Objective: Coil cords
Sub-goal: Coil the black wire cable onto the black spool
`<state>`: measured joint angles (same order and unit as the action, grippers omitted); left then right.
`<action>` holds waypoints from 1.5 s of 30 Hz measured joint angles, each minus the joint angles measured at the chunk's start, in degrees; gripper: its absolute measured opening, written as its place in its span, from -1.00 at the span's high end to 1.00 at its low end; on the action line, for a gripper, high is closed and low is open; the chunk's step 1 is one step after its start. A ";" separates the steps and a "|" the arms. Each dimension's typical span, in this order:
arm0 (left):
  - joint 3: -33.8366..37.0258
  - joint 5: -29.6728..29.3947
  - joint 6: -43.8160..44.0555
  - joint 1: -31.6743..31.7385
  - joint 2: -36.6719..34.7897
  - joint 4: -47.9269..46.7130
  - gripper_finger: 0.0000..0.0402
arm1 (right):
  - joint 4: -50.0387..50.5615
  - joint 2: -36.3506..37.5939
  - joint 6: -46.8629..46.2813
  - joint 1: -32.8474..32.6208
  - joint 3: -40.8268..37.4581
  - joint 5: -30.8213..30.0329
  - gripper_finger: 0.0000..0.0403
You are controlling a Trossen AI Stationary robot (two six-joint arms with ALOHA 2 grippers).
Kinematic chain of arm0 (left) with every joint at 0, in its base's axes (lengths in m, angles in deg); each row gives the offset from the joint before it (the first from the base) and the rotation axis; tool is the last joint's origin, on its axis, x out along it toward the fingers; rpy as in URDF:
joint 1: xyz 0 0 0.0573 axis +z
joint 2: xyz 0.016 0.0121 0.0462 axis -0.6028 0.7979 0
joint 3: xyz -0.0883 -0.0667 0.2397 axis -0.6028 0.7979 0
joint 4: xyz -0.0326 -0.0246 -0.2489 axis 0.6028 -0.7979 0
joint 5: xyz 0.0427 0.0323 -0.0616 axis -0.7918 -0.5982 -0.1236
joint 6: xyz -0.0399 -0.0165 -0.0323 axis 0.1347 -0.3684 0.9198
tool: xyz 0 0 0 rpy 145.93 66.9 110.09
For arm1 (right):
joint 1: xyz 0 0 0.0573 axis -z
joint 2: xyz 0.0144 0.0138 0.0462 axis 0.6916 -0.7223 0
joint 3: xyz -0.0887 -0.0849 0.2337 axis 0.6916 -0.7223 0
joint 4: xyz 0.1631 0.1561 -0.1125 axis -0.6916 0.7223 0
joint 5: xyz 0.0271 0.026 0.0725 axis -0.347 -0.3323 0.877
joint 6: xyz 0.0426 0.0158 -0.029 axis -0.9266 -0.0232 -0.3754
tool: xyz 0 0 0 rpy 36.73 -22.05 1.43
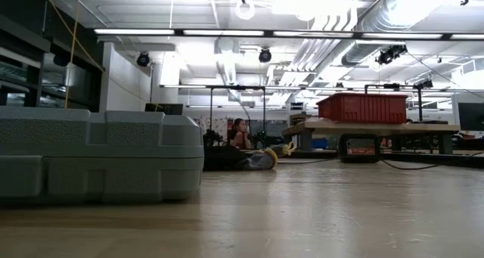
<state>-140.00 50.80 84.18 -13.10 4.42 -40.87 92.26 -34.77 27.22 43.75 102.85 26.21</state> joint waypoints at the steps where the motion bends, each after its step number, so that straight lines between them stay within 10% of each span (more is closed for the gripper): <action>1: 0.02 -0.03 -0.02 0.00 0.12 -0.06 0.18 | -0.52 -0.06 0.01 0.01 0.00 0.00 1.00; 27: 0.04 -1.25 1.32 -1.95 2.75 8.09 0.20 | -9.23 -2.58 1.19 1.15 -0.02 1.14 1.00; 45: 0.02 -1.49 -1.15 -1.05 2.07 8.90 0.96 | -9.38 -2.61 1.58 1.81 -0.02 1.53 1.00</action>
<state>-139.98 49.30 83.03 -14.15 6.50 -31.97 82.88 -37.38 28.80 45.56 102.83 27.74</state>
